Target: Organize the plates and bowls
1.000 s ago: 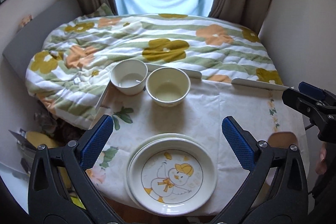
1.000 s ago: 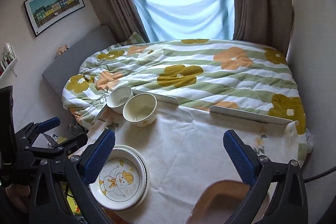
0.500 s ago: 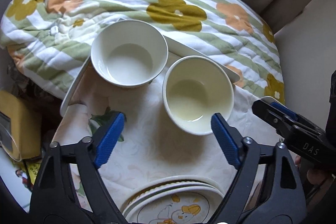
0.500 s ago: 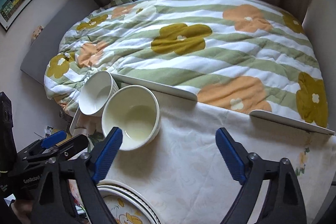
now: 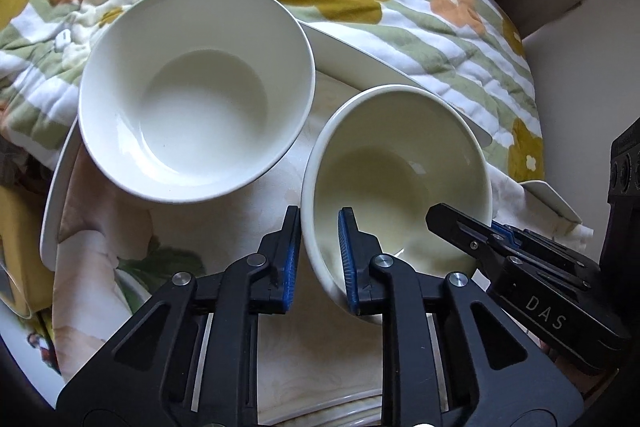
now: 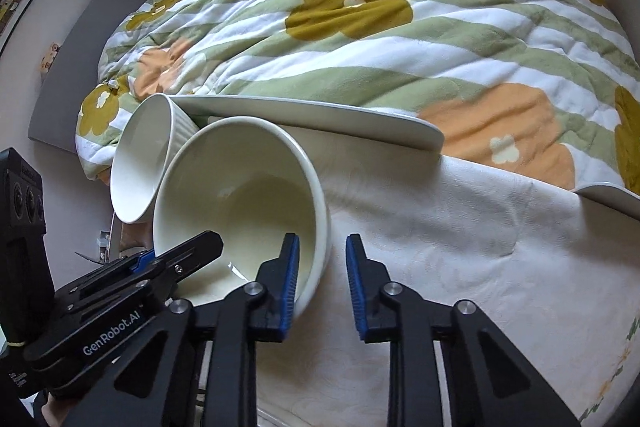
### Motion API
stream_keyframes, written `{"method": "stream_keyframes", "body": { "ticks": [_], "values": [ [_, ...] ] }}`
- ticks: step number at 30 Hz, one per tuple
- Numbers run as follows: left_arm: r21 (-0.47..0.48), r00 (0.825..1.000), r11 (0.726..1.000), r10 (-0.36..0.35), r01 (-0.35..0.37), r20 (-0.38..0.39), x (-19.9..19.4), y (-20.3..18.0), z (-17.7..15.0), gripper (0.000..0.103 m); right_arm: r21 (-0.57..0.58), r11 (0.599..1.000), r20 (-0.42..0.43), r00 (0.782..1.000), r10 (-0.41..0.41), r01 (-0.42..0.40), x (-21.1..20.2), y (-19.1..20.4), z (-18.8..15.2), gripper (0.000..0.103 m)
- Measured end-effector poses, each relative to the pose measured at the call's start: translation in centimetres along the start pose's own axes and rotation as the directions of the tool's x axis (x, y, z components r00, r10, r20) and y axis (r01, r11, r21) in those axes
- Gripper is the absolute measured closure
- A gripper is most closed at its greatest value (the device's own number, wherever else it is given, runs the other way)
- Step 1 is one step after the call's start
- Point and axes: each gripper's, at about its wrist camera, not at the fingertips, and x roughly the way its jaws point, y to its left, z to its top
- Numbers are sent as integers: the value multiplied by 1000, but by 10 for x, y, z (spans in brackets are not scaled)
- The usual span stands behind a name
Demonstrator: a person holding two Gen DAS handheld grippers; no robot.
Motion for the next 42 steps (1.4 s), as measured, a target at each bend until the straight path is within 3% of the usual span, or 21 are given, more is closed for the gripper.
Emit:
{"method": "stream_keyframes", "body": {
  "ticks": [16,22,30,34,42],
  "values": [
    [58,998,998,36,-39,42,-9,-6,-4,86,-39,999,40,999,-22,23,-1,7,-6,87],
    [93,995,994,42,-51,91,-33,-22,-10,86,-41,999,93,996,-6,10,-23,7,-12,87],
    [148,986,987,31,-56,166,-94,-76,-43,86,-47,999,192,981,24,-16,-99,-4,-43,88],
    [190,981,979,29,-67,194,-116,-119,-76,86,-34,999,238,971,12,-3,-144,-21,-70,87],
    [253,982,967,-26,-24,190,-132,-206,-153,86,-8,1000,300,954,-27,30,-214,-81,-140,87]
  ]
}}
